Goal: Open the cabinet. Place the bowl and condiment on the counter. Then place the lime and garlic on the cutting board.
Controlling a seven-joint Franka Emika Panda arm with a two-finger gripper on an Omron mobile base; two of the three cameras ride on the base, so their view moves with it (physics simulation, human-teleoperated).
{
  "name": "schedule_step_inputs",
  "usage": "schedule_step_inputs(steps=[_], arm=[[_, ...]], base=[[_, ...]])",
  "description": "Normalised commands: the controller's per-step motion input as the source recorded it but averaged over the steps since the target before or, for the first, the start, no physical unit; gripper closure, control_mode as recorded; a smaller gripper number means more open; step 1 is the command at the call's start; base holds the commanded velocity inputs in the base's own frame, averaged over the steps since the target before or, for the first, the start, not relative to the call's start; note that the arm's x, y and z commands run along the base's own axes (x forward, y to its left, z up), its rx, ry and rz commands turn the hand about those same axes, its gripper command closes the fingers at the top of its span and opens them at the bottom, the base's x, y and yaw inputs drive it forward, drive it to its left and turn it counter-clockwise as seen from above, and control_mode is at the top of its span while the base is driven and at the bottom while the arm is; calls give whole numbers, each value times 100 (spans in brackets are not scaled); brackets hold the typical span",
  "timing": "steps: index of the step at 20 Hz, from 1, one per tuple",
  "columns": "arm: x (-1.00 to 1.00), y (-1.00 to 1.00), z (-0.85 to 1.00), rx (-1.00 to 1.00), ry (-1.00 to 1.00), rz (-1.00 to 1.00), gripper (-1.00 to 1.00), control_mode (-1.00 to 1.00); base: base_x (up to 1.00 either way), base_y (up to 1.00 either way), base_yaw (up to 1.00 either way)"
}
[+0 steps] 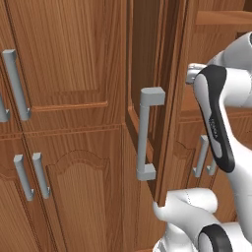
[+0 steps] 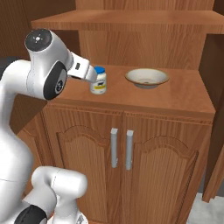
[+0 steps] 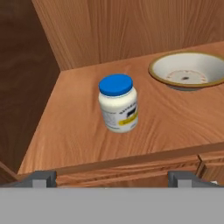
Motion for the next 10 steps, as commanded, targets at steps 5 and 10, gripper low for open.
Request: schedule_step_inputs(steps=[5,10], arm=[[26,-7,-2,0,-1,0,-100,-100],[25,0,-2,0,0,0,-100,-100]], base=[[0,0,0],[0,0,0]])
